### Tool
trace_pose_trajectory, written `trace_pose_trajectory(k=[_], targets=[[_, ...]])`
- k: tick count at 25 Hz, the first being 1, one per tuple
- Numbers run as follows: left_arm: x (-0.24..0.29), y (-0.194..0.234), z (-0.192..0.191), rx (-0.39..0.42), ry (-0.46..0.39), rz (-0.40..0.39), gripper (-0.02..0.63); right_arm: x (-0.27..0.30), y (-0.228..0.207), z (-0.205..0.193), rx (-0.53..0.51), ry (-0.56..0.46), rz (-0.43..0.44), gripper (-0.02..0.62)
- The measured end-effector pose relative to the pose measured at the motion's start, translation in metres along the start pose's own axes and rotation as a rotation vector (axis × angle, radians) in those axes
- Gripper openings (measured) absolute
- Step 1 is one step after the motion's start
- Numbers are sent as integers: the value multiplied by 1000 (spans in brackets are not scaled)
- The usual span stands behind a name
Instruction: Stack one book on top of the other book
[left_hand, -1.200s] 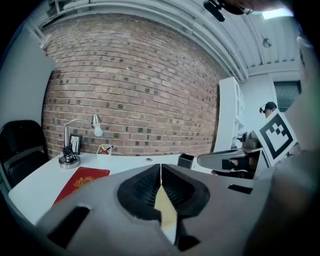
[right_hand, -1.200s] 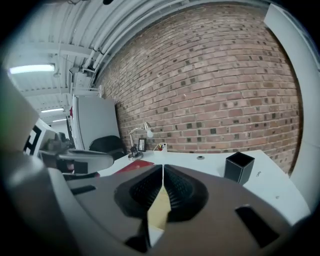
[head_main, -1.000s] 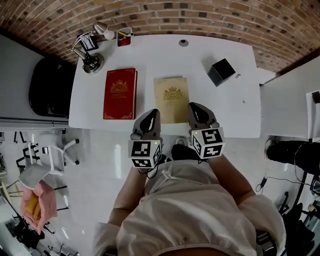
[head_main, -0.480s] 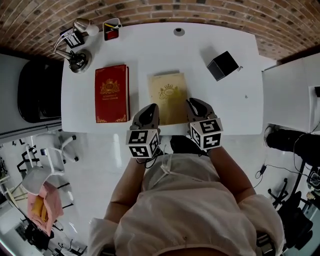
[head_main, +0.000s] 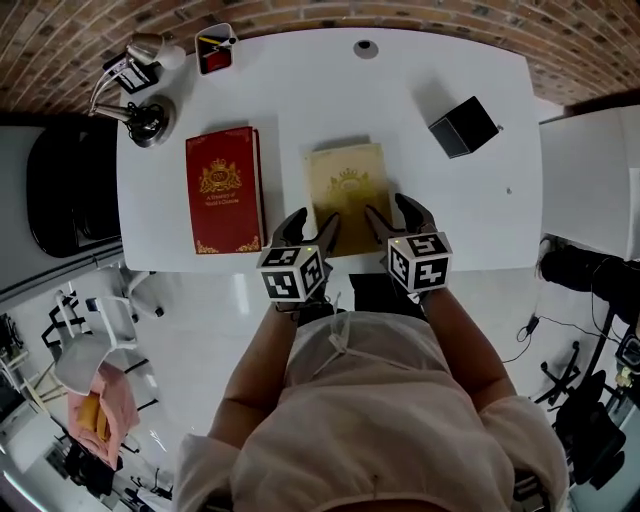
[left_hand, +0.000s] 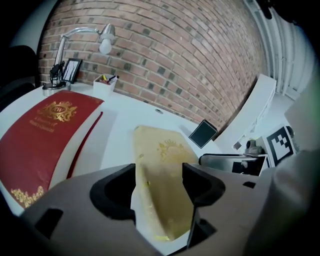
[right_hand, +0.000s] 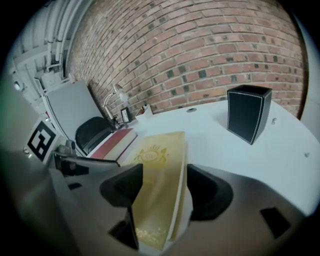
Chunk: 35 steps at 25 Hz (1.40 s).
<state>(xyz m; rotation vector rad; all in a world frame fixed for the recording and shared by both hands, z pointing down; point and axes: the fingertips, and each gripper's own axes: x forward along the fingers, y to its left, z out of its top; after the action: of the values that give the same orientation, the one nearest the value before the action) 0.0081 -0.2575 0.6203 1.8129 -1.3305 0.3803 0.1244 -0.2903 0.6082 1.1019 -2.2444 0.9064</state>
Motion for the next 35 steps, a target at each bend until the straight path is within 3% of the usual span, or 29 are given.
trace_pose_trajectory(k=[4,9,19,29,35], targets=[[12,8,-7,-45,47,-39,281,13,0,-5,83,24,9,259],[22,9,-14,-47,95,-63,279,21,1,-19,79,87,13,259],[24,9,-15,-48,115,-103,279,24,2,-24,111,104,52,258],[20,9,-9,30,98,-144,279,16,11,-24,150,65,-37,258],[-3,-3,19,80,64,-182,279,-7,28,6,126,-30,-89,258]])
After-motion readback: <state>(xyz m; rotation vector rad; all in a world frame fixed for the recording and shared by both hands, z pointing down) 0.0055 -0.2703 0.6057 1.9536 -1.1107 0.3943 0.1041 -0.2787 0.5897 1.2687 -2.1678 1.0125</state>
